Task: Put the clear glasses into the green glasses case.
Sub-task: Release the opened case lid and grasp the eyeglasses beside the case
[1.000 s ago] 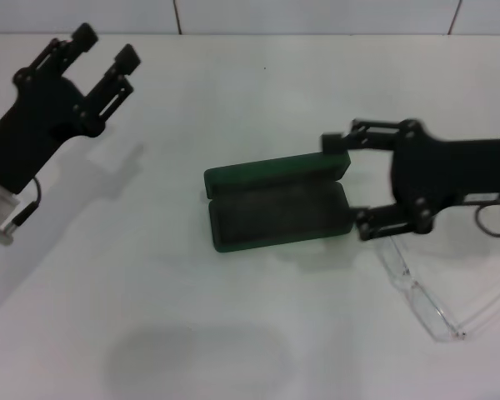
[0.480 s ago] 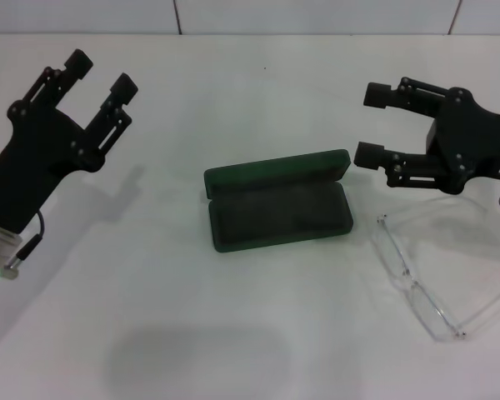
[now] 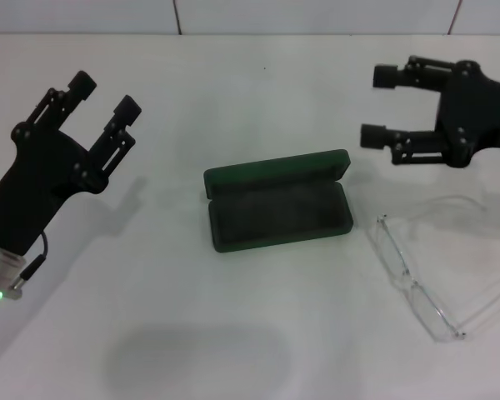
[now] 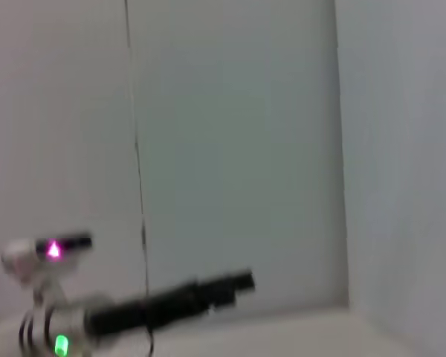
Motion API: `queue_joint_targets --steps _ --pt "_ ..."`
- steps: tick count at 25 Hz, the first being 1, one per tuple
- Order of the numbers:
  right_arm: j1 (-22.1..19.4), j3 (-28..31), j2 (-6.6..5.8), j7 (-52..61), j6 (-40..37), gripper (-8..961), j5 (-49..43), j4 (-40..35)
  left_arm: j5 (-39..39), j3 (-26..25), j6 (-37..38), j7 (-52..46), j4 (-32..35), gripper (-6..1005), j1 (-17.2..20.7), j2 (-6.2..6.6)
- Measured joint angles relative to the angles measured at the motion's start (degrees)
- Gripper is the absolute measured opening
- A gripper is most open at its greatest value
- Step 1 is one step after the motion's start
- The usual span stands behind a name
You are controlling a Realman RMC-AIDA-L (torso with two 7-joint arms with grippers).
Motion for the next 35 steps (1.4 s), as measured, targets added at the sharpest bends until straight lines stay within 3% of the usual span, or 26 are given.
queue_joint_targets --steps 1,4,12,17,19,25,35 --pt "-0.92 -2.99 0.1 7.5 2.42 840 -3.93 -8.52 0.0 -0.08 0.03 0.02 -0.33 667 0.01 0.0" --pt "-0.76 -5.49 0.07 16.04 4.37 840 -9.35 -15.21 -0.01 -0.11 0.06 0.17 -1.4 667 -0.08 0.0" --pt "6.09 -7.56 -0.23 39.86 2.22 821 -30.23 -23.19 -0.11 -0.19 1.3 0.47 -1.9 667 0.57 -0.16" --pt "8.68 -11.55 -0.07 49.02 -0.56 808 -40.6 -28.05 -1.96 -0.25 1.58 0.49 -1.9 667 1.06 -0.1" --pt "10.51 -16.05 -0.02 56.04 -4.26 802 -47.09 -32.68 -2.31 -0.27 1.6 0.5 -1.9 667 1.05 -0.05" --pt "12.78 -22.25 0.09 64.16 -8.93 786 -54.0 -36.72 -2.37 -0.06 1.61 0.53 -1.9 667 0.82 0.0" --pt "13.19 -31.5 0.43 72.41 -9.0 759 -61.61 -37.87 -2.39 -0.28 1.58 0.53 -1.9 667 1.1 0.18"
